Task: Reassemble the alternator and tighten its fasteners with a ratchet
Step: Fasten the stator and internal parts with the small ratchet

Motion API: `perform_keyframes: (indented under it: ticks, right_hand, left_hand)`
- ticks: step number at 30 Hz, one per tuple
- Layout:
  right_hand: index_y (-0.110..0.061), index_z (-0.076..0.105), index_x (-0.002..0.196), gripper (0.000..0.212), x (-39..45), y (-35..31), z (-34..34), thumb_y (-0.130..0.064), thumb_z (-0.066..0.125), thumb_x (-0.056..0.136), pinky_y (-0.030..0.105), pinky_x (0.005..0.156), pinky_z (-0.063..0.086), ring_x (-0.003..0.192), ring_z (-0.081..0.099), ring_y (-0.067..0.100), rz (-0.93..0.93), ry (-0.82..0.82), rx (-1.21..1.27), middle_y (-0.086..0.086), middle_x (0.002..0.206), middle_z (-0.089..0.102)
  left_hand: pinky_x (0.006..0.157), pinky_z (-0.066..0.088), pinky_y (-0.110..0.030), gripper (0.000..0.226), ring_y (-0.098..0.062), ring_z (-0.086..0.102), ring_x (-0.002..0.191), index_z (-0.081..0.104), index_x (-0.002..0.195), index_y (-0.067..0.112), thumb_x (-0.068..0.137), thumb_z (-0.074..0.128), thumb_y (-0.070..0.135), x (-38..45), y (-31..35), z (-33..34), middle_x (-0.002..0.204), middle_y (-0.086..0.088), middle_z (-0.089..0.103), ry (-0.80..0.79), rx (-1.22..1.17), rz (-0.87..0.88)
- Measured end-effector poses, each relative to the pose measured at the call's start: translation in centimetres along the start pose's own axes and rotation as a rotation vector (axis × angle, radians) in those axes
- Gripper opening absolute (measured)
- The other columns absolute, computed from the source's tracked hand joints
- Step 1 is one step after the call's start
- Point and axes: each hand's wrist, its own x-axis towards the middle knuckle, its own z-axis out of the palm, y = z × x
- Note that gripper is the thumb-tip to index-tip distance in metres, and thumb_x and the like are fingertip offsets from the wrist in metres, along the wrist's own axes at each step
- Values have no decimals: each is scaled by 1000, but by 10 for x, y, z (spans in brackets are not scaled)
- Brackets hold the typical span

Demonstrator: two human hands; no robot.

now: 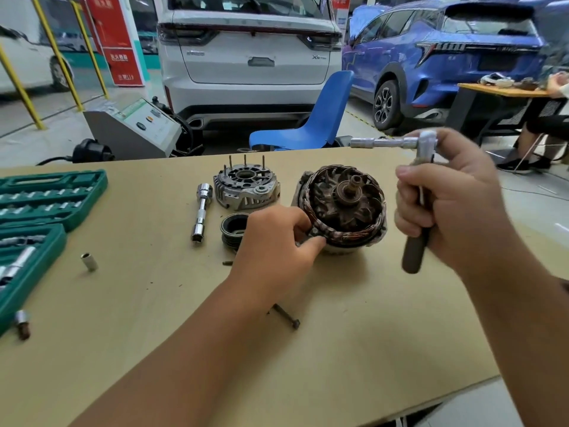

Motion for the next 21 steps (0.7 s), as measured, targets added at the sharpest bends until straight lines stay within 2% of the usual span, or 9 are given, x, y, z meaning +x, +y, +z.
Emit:
perform_keyframes:
  ticks: [3, 6, 8, 12, 17, 21]
  right_hand:
    - [-17, 47, 84, 29, 0, 31, -4, 10, 40, 90, 20, 41, 25, 37, 23, 10, 66, 64, 271, 9, 58, 33]
    - [-18, 53, 89, 27, -1, 49, -15, 5, 39, 89, 17, 40, 28, 34, 25, 10, 107, 101, 406, 5, 57, 35]
    - [-20, 59, 96, 32, -1, 53, -20, 3, 40, 88, 17, 41, 30, 34, 26, 10, 114, 87, 416, 4, 57, 36]
    - [-19, 59, 98, 33, -3, 54, -16, 5, 40, 89, 17, 42, 29, 34, 26, 10, 130, 72, 389, 6, 55, 36]
    - [-19, 60, 99, 33, -6, 53, -13, 6, 42, 86, 18, 42, 30, 34, 25, 11, 105, 53, 369, 8, 55, 36]
    - [-14, 58, 106, 34, -9, 54, -12, 8, 44, 85, 18, 43, 30, 35, 25, 11, 103, 30, 351, 9, 56, 37]
  left_hand:
    - [64, 56, -31, 17, -7, 61, 64, 76, 85, 16, 80, 86, 29, -2, 2, 2, 69, 9, 65, 31, 19, -4]
    - [63, 55, -32, 13, -9, 60, 62, 76, 83, 16, 81, 84, 26, -4, 4, 3, 67, 9, 65, 45, 19, -8]
    - [62, 54, -31, 11, -9, 60, 62, 74, 79, 16, 81, 82, 23, -5, 6, 5, 65, 9, 64, 55, 20, -18]
    - [60, 52, -26, 11, -4, 58, 60, 73, 77, 18, 81, 81, 24, -5, 8, 8, 64, 12, 63, 91, 21, -33]
    - [64, 57, -34, 7, -13, 62, 64, 76, 82, 15, 81, 79, 22, -7, 12, 12, 67, 6, 66, 108, 66, -33]
    - [63, 56, -37, 6, -15, 62, 65, 76, 81, 13, 83, 77, 19, -7, 11, 11, 68, 2, 66, 117, 78, 4]
